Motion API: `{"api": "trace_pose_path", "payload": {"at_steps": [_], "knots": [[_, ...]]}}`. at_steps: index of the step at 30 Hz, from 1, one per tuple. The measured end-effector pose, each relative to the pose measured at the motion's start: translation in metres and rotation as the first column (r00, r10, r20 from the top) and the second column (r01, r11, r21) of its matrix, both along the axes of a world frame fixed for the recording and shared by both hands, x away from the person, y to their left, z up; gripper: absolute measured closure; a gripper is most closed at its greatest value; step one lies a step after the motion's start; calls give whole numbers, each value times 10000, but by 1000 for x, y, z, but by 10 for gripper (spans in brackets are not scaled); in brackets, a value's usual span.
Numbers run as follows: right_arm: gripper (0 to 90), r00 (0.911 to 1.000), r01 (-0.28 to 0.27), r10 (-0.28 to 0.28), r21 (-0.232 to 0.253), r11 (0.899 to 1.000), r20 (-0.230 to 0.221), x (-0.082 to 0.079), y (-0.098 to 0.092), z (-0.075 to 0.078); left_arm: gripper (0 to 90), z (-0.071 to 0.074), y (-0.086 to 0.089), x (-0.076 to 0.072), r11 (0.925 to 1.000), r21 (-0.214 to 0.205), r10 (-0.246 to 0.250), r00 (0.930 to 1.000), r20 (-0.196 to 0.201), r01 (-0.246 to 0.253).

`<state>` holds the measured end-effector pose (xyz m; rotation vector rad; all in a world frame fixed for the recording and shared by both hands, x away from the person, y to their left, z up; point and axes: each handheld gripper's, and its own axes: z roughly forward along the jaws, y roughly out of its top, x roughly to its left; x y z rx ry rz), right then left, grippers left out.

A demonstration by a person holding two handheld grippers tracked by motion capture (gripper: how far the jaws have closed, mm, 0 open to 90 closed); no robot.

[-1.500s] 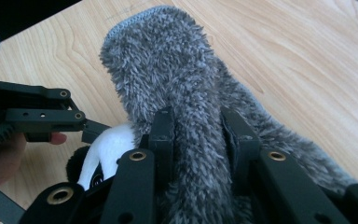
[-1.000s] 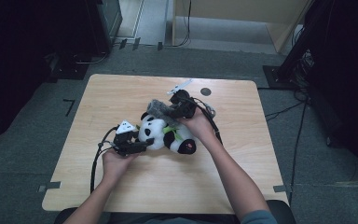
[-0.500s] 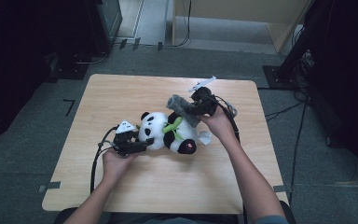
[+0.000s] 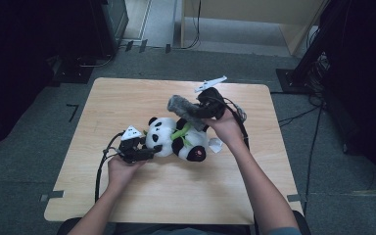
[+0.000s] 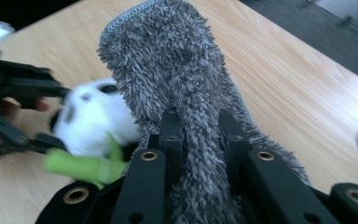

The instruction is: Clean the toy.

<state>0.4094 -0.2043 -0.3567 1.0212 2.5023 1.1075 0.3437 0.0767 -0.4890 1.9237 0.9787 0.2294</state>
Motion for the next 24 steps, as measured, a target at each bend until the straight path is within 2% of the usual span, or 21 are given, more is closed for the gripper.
{"api": "trace_pose_path", "payload": {"at_steps": [5, 9, 12, 14, 16, 17, 19, 21, 22, 24], "knots": [[755, 9962, -844, 849, 264, 9961, -207, -2, 34, -5, 337, 1, 0, 0, 10000, 4, -3, 10000, -38, 3], [748, 9910, -1248, 1250, 68, 9922, -473, -5, 55, -17, 334, 2, 0, 0, 10000, -32, -12, 10000, -53, 12], [721, 9873, -1495, 1494, 26, 9888, -534, -6, 64, -25, 334, 1, 0, -1, 10000, -45, -14, 10000, -70, 13], [659, 9831, -1765, 1767, 76, 9843, -486, -5, 69, -29, 334, 1, 0, -1, 10000, -48, -16, 10000, -74, 15], [544, 9825, -1854, 1857, 155, 9825, -137, -5, 73, -30, 334, 2, 0, -1, 10000, -33, -25, 10000, -71, 25], [527, 9828, -1847, 1846, 169, 9827, 46, -4, 75, -31, 334, 2, 0, -1, 10000, -12, -33, 10000, -75, 33], [530, 9827, -1852, 1852, 174, 9825, -18, -2, 79, -34, 334, 2, 0, -1, 10000, -5, -21, 10000, -79, 21], [588, 9798, -1966, 1968, 109, 9804, -366, 0, 83, -40, 336, 1, 0, -1, 10000, 30, 2, 10000, -98, -1], [615, 9789, -2007, 2005, -13, 9797, -401, 0, 83, -42, 338, 1, 0, 0, 10000, 7, 37, 9999, -131, -37], [681, 9804, -1923, 1926, 102, 9813, -425, 0, 82, -45, 342, 1, 0, 0, 10000, 4, 64, 9999, -147, -64]]}}
